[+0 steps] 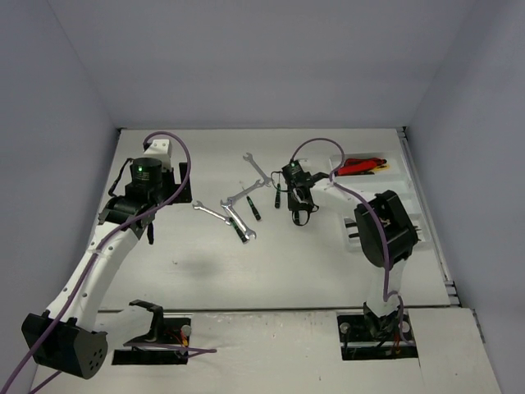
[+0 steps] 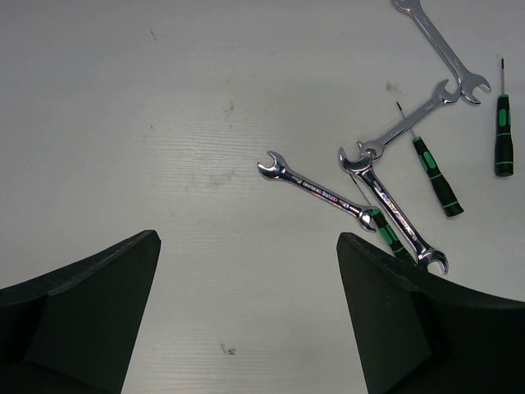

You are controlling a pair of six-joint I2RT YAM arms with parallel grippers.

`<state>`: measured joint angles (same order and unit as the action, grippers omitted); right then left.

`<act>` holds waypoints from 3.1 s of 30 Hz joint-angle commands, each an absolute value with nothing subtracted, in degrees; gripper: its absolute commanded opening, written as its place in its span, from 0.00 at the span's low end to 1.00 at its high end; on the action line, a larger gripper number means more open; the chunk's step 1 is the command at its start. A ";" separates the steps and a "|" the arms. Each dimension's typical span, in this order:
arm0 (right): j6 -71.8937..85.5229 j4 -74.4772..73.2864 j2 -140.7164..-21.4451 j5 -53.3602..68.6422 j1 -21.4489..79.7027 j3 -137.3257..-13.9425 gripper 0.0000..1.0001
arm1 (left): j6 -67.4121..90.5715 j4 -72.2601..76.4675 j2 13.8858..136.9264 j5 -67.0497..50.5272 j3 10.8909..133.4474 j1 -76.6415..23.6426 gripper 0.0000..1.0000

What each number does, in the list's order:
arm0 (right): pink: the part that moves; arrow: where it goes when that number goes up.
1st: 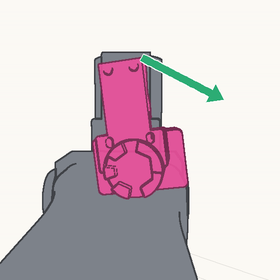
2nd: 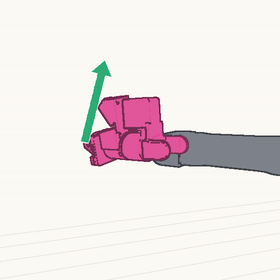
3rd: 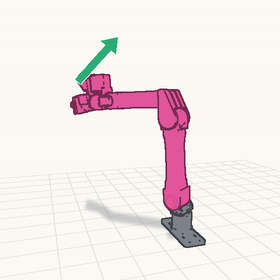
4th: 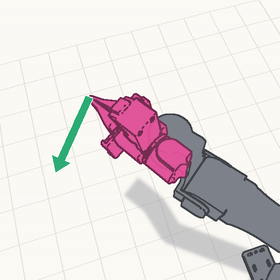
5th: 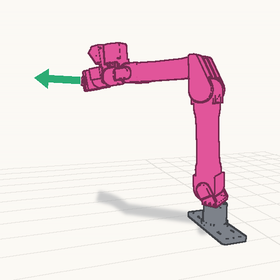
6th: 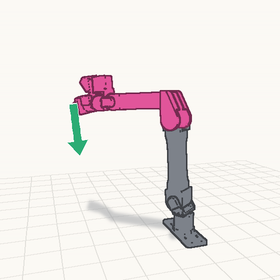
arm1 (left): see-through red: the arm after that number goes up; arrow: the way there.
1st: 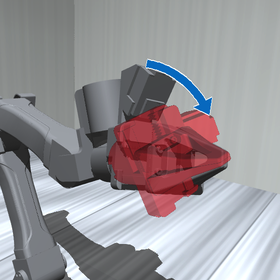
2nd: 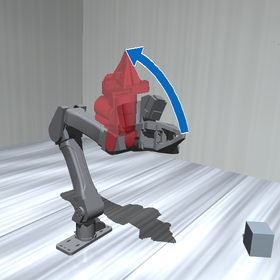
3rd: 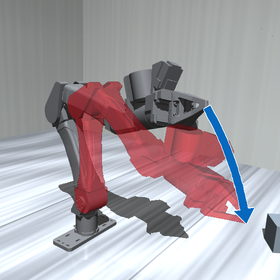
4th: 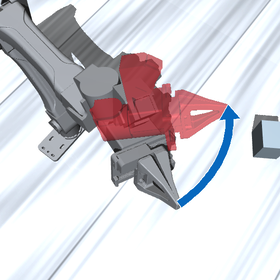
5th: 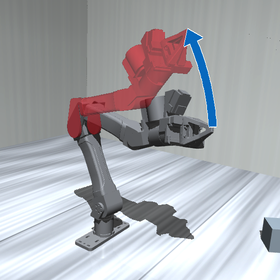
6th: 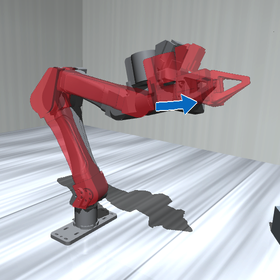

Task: Sort the tools into containers

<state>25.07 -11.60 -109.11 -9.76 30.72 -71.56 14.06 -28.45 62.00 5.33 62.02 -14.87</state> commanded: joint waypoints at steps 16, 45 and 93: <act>47.12 -5.56 -82.06 -15.66 -0.22 -55.21 0.00 | 13.80 -26.45 61.87 4.35 62.75 -14.50 0.87; 43.86 3.34 -83.72 -7.39 -4.06 -52.03 0.52 | 13.54 -26.72 62.49 4.66 62.93 -14.50 0.87; 25.71 0.26 -110.77 -18.07 30.37 -81.47 0.00 | 13.20 -27.07 62.14 5.80 62.93 -14.59 0.87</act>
<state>23.37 -0.44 -121.20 -12.43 31.83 -83.11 13.82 -28.64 63.20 5.41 62.02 -14.87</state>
